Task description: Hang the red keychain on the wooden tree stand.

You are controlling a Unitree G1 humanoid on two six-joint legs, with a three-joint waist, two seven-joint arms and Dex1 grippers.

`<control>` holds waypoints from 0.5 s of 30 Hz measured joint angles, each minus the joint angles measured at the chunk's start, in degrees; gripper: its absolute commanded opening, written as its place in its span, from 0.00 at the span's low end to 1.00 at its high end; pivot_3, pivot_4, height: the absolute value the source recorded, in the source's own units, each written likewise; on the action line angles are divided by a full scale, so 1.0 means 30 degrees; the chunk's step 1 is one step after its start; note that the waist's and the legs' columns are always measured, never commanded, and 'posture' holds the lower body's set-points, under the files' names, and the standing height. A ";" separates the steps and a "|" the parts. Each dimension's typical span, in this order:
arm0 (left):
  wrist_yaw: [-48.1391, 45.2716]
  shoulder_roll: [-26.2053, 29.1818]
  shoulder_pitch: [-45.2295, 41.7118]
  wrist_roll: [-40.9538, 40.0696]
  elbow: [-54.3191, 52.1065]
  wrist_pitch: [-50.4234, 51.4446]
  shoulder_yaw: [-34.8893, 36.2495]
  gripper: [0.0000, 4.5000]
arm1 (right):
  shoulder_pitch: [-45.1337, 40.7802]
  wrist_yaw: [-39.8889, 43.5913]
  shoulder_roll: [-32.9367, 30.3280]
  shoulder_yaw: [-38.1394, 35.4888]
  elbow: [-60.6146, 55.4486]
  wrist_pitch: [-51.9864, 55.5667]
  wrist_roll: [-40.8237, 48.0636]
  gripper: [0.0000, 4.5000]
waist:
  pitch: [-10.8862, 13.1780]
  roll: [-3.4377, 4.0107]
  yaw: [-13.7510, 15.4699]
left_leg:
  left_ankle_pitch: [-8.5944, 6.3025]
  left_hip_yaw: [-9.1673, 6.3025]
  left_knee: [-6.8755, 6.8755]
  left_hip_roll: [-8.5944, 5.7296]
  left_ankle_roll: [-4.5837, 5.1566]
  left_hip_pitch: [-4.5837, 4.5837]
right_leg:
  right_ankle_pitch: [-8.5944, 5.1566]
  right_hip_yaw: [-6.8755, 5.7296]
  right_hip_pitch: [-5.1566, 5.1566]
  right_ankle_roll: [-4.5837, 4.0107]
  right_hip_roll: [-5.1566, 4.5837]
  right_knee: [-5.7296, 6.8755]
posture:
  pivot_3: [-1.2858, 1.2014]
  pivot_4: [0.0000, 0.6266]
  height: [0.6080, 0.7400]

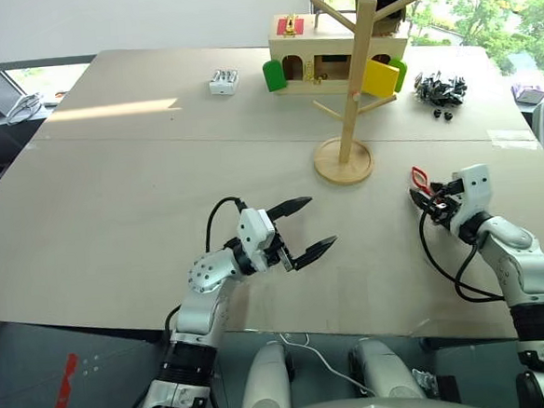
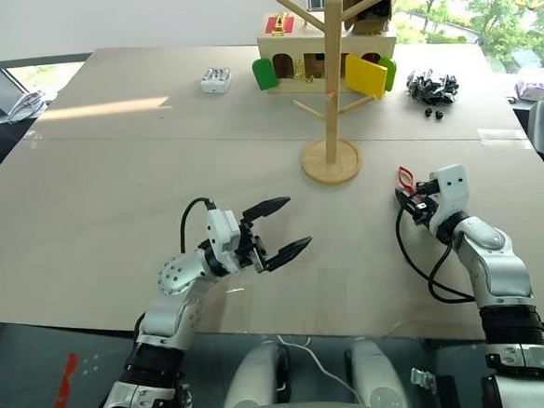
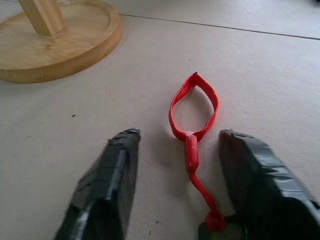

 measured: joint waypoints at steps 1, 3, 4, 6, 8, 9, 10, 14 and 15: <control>-0.0002 0.0000 0.0000 -0.0001 0.0000 0.0000 0.0000 1.00 | 0.0000 0.0001 0.0006 0.0000 0.0005 -0.0008 -0.0006 0.20 | 0.0000 0.0000 -0.0001 | 0.0000 0.0000 0.0000 0.0000 0.0000 0.0000 | 0.0000 -0.0001 -0.0001 0.0000 0.0001 0.0000 | 0.52 0.24 0.96; -0.0008 -0.0001 0.0000 -0.0005 0.0000 0.0000 0.0000 1.00 | 0.0000 0.0014 0.0007 0.0000 0.0006 -0.0045 -0.0017 0.02 | 0.0000 0.0000 -0.0002 | 0.0000 0.0000 0.0000 0.0000 0.0000 0.0000 | 0.0000 -0.0001 0.0000 0.0000 0.0000 0.0000 | 0.52 0.24 0.96; -0.0015 -0.0001 0.0000 -0.0006 0.0000 0.0000 0.0000 1.00 | 0.0001 0.0019 0.0007 0.0000 0.0006 -0.0083 -0.0021 0.02 | 0.0000 0.0000 -0.0001 | 0.0000 0.0000 0.0000 0.0000 0.0000 -0.0001 | 0.0000 0.0000 0.0000 0.0000 0.0000 0.0000 | 0.52 0.24 0.96; -0.0024 -0.0006 0.0000 -0.0015 0.0000 -0.0002 0.0000 1.00 | 0.0003 0.0020 0.0005 0.0000 0.0005 -0.0103 -0.0021 0.02 | 0.0000 0.0000 0.0001 | 0.0000 0.0001 0.0000 0.0000 0.0000 -0.0001 | 0.0000 -0.0001 0.0000 0.0000 0.0000 0.0000 | 0.52 0.24 0.96; -0.0015 -0.0042 0.0000 -0.0017 0.0000 -0.0006 0.0002 1.00 | 0.0003 0.0050 -0.0006 -0.0024 -0.0002 -0.0109 -0.0003 0.02 | 0.0000 0.0000 0.0001 | 0.0000 0.0000 0.0000 0.0000 0.0000 -0.0001 | 0.0000 0.0000 0.0000 0.0000 0.0000 0.0000 | 0.52 0.24 0.96; 0.0006 -0.0078 0.0000 -0.0018 0.0000 -0.0019 0.0005 1.00 | 0.0003 0.0103 -0.0038 -0.0060 -0.0030 -0.0110 0.0053 0.02 | 0.0000 0.0000 0.0001 | 0.0000 0.0001 0.0000 0.0000 0.0000 -0.0002 | 0.0000 0.0000 0.0000 0.0000 0.0000 0.0000 | 0.52 0.24 0.96; 0.0049 -0.0138 0.0000 -0.0032 0.0000 -0.0051 0.0029 1.00 | 0.0008 0.0268 -0.0156 -0.0082 -0.0190 -0.0103 0.0111 0.02 | 0.0001 0.0001 0.0003 | 0.0000 0.0001 0.0000 0.0000 0.0000 -0.0002 | 0.0000 0.0000 -0.0001 0.0000 0.0000 0.0000 | 0.52 0.24 0.96; 0.0532 -0.0370 0.0120 -0.0217 -0.0295 -0.0069 0.0168 1.00 | -0.0217 0.1399 -0.1895 -0.0122 -0.2849 0.0759 0.0823 0.02 | 0.0020 0.0030 -0.0018 | -0.0001 0.0000 0.0000 0.0001 0.0000 -0.0007 | 0.0000 0.0003 -0.0007 0.0001 0.0000 0.0000 | 0.52 0.24 0.96; 0.0706 -0.0406 0.0193 -0.0328 -0.0556 -0.0030 0.0234 1.00 | -0.0576 0.1599 -0.2381 -0.0146 -0.3680 0.1225 0.1120 0.02 | 0.0024 0.0035 -0.0075 | 0.0000 0.0003 -0.0003 0.0005 0.0001 -0.0008 | 0.0000 0.0005 -0.0013 0.0000 0.0002 0.0003 | 0.52 0.24 0.96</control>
